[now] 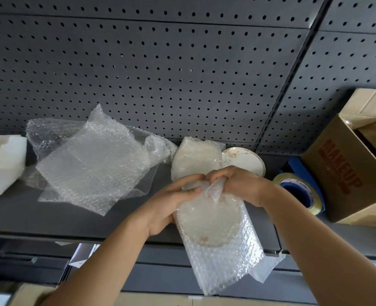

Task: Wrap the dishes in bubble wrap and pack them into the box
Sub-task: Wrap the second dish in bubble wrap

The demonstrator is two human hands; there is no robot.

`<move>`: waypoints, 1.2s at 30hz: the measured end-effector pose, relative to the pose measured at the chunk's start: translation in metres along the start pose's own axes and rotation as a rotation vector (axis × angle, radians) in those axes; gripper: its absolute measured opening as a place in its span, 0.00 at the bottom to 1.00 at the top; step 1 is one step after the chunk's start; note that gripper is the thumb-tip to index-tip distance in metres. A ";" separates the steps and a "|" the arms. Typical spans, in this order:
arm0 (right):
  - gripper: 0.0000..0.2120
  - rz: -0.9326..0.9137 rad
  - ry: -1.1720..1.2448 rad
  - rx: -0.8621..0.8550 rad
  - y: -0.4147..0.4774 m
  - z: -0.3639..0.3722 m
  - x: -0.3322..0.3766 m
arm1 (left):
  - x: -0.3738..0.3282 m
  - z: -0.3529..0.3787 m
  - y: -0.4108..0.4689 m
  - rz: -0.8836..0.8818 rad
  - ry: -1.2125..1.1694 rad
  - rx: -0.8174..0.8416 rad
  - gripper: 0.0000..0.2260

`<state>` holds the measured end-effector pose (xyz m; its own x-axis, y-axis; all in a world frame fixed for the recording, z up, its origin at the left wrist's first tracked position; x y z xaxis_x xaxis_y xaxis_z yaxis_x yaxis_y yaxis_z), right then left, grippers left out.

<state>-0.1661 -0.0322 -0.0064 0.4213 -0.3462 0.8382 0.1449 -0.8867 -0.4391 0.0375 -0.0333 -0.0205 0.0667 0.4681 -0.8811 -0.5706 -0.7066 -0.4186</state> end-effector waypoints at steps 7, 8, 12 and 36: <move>0.27 -0.029 -0.142 0.010 0.007 0.008 0.006 | 0.003 0.002 0.000 -0.046 -0.008 -0.109 0.14; 0.25 -0.049 -0.131 -0.003 0.005 0.009 0.008 | 0.005 0.001 0.001 -0.040 -0.011 -0.142 0.14; 0.23 -0.181 -0.092 -0.061 -0.004 0.011 0.012 | 0.011 0.002 0.000 -0.002 -0.107 -0.284 0.09; 0.48 -0.087 1.171 -0.157 -0.090 0.095 -0.041 | 0.020 0.019 -0.010 0.148 -0.746 -0.582 0.13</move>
<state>-0.1115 0.0903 -0.0318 -0.6729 -0.2799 0.6847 -0.0133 -0.9209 -0.3895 0.0286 -0.0070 -0.0295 -0.6269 0.4286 -0.6506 -0.0219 -0.8445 -0.5352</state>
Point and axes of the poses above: each hand's wrist, its own y-axis towards the middle knuckle, its own z-axis out of the palm, x = y × z, the point moved 2 cm from there along y, towards the middle knuckle
